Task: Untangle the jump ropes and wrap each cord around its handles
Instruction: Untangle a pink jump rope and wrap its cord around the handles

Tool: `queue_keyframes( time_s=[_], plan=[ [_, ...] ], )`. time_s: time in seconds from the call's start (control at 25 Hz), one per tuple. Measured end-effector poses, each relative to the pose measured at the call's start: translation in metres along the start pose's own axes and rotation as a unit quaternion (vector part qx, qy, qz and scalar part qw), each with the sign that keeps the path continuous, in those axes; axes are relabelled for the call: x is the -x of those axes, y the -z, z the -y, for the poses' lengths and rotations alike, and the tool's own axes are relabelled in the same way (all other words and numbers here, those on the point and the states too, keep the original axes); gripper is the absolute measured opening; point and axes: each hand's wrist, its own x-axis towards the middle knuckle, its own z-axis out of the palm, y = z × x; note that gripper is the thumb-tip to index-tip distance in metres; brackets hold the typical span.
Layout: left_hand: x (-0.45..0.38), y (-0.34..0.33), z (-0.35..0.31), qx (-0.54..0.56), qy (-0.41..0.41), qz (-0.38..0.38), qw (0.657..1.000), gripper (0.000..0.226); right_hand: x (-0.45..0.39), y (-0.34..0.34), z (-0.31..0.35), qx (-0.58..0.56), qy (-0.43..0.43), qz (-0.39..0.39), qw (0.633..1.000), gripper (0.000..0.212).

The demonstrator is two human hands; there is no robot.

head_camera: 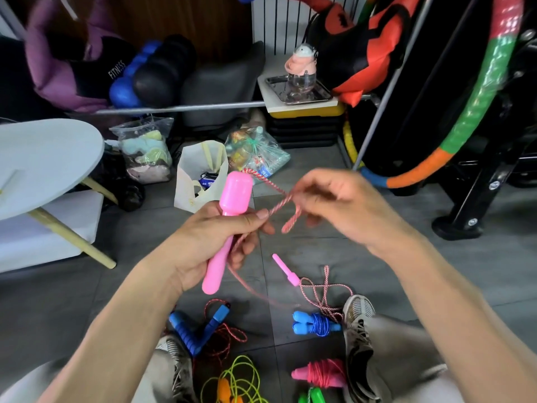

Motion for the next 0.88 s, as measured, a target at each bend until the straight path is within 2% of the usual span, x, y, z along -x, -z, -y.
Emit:
queue_keyframes(
  time_s=[0.08,0.16,0.2,0.24,0.28,0.32,0.36,0.4,0.44,0.48,0.52,0.56,0.6,0.68,0.72,0.8,0.88],
  plan=[
    [0.001,0.004,-0.002,-0.021,-0.002,-0.007,1.0,0.025,-0.011,0.031,-0.014,-0.012,-0.023,-0.208,0.978,0.02],
    [0.002,0.009,-0.002,-0.032,-0.006,-0.013,0.999,0.025,-0.017,0.064,-0.031,-0.031,-0.069,-0.39,0.918,0.017],
    [0.003,0.011,-0.001,-0.034,-0.01,-0.014,0.999,0.025,-0.017,0.076,-0.039,0.015,-0.084,-0.441,0.893,0.01],
    [0.004,0.011,-0.001,-0.03,-0.015,-0.015,0.999,0.025,-0.016,0.083,-0.045,0.096,-0.093,-0.454,0.881,0.007],
    [0.004,0.011,-0.001,-0.019,-0.021,-0.017,0.999,0.025,-0.014,0.08,-0.042,0.164,-0.098,-0.43,0.882,0.016],
    [0.004,0.01,0.0,-0.003,-0.027,-0.019,0.999,0.024,-0.013,0.07,-0.038,0.184,-0.078,-0.367,0.909,0.03],
    [0.003,0.009,0.0,0.015,-0.031,-0.021,0.999,0.023,-0.01,0.053,-0.028,0.134,-0.058,-0.259,0.955,0.042],
    [0.002,0.008,-0.001,0.031,-0.034,-0.023,0.999,0.023,-0.005,0.032,-0.016,0.029,-0.053,-0.122,0.991,0.049],
    [0.001,0.007,-0.001,0.045,-0.037,-0.022,0.998,0.023,0.001,0.01,-0.005,-0.055,-0.059,0.017,0.997,0.046],
    [0.0,0.006,-0.002,0.053,-0.039,-0.02,0.998,0.024,0.005,-0.006,0.0,-0.101,-0.06,0.11,0.987,0.036],
    [0.0,0.005,-0.002,0.056,-0.041,-0.016,0.997,0.025,0.007,-0.015,0.003,-0.094,-0.054,0.153,0.982,0.024],
    [0.001,0.005,-0.003,0.052,-0.04,-0.01,0.998,0.025,0.007,-0.018,0.004,-0.08,-0.047,0.146,0.985,0.015],
    [0.002,0.005,-0.003,0.043,-0.036,-0.005,0.998,0.025,0.003,-0.014,0.002,-0.083,-0.041,0.105,0.99,0.012],
    [0.004,0.007,-0.004,0.025,-0.028,0.001,0.999,0.023,-0.007,0.007,-0.001,-0.124,-0.05,-0.055,0.99,0.016],
    [0.005,0.009,-0.005,0.017,-0.025,-0.001,1.0,0.023,-0.013,0.022,-0.004,-0.148,-0.067,-0.155,0.974,0.017],
    [0.006,0.014,-0.006,0.001,-0.023,-0.013,1.0,0.024,-0.022,0.055,-0.015,-0.178,-0.116,-0.333,0.919,0.016],
    [0.007,0.017,-0.006,-0.013,-0.022,-0.02,0.999,0.025,-0.027,0.074,-0.034,-0.141,-0.153,-0.433,0.877,0.016]
  ],
)
